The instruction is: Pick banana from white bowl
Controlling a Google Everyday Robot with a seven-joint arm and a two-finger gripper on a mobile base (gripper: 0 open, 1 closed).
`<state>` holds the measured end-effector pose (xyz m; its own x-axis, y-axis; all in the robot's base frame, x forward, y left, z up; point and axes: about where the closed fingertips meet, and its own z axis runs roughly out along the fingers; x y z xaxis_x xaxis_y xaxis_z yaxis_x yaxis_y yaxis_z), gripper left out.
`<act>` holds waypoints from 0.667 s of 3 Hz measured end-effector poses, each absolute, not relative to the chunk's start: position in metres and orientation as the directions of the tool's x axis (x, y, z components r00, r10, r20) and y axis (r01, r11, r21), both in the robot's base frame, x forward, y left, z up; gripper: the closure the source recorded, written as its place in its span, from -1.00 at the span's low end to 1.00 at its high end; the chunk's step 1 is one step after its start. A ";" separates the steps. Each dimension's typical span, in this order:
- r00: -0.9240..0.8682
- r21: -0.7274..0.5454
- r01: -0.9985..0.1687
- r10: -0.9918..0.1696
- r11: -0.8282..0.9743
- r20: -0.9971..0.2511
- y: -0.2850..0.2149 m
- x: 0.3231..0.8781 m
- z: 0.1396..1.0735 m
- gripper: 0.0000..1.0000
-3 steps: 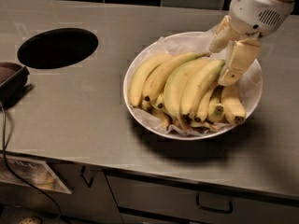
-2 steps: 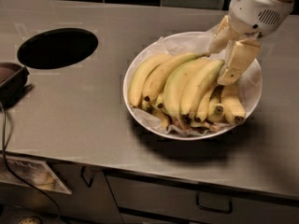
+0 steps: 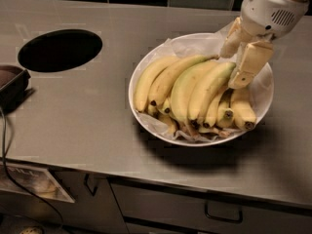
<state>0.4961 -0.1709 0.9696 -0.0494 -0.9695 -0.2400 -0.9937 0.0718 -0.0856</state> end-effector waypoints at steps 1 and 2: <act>-0.051 -0.079 -0.994 -0.969 0.072 -0.243 -0.170 0.500 0.968 -0.20; -0.048 -0.072 -0.995 -0.968 0.067 -0.246 -0.169 0.503 0.965 -0.20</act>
Offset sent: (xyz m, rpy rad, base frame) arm -0.0272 -0.0121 -0.0105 -0.0396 0.1615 0.0361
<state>0.5035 -0.1691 0.9650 -0.0477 -0.9681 -0.2461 -0.9951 0.0673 -0.0721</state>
